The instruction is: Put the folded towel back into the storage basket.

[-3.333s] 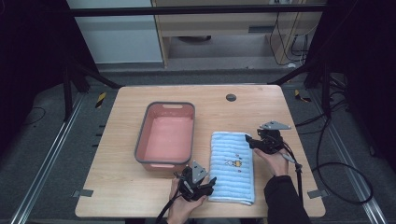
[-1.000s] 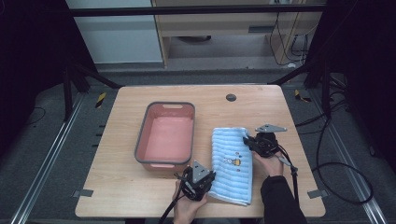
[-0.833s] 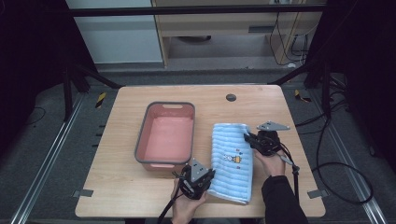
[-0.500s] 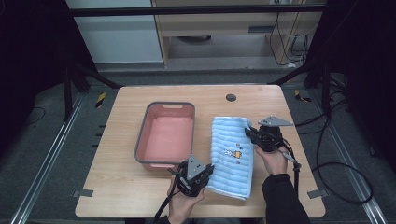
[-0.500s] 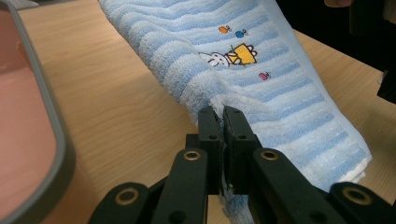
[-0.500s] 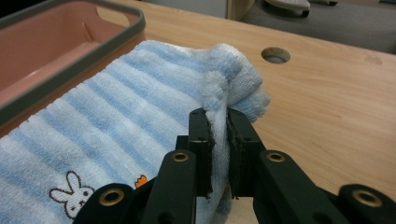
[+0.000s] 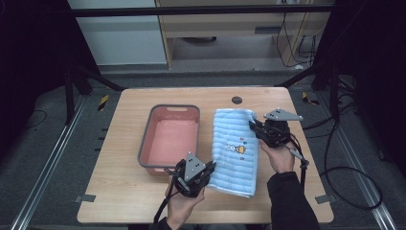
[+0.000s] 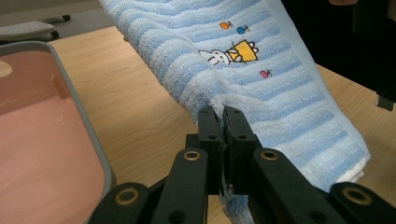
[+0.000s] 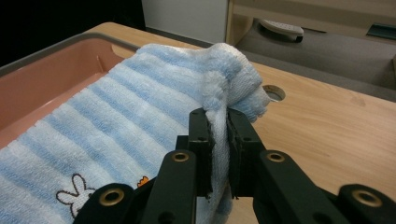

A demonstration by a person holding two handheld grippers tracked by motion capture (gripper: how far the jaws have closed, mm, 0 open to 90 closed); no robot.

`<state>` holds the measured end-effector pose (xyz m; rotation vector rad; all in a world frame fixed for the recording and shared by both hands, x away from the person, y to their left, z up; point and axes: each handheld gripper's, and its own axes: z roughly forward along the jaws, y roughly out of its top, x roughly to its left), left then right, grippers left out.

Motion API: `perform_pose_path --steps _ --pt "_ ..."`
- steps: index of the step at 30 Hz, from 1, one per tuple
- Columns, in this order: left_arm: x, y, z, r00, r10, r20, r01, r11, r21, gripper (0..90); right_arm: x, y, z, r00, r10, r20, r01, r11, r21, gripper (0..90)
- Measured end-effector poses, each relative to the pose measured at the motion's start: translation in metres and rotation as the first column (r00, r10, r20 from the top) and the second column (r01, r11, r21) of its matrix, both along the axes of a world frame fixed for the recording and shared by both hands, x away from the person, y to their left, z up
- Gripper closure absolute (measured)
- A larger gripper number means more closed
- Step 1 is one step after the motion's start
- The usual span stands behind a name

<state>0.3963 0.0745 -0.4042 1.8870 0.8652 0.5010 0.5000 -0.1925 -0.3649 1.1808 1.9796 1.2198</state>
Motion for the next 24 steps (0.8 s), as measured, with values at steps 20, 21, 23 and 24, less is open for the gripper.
perform_pose_path --steps 20,21,23,24 --pt "0.009 0.025 0.036 0.9976 0.025 0.064 -0.021 0.9981 -0.057 86.7 0.007 0.019 0.040 0.9979 0.006 0.064 -0.008 1.000 0.029 82.1" --pt "0.009 0.028 0.037 0.9971 0.026 0.071 -0.022 0.9981 -0.057 86.6 0.008 0.023 0.044 0.9972 0.013 0.074 -0.015 0.999 0.031 82.1" --pt "0.010 0.031 0.040 0.9965 0.028 0.079 -0.023 0.9976 -0.065 86.6 0.009 0.027 0.047 0.9967 0.017 0.080 -0.021 0.999 0.049 82.1" --pt "0.010 0.033 0.041 0.9962 0.030 0.082 -0.025 0.9977 -0.063 86.6 0.009 0.027 0.047 0.9967 0.017 0.080 -0.021 0.999 0.049 82.1"
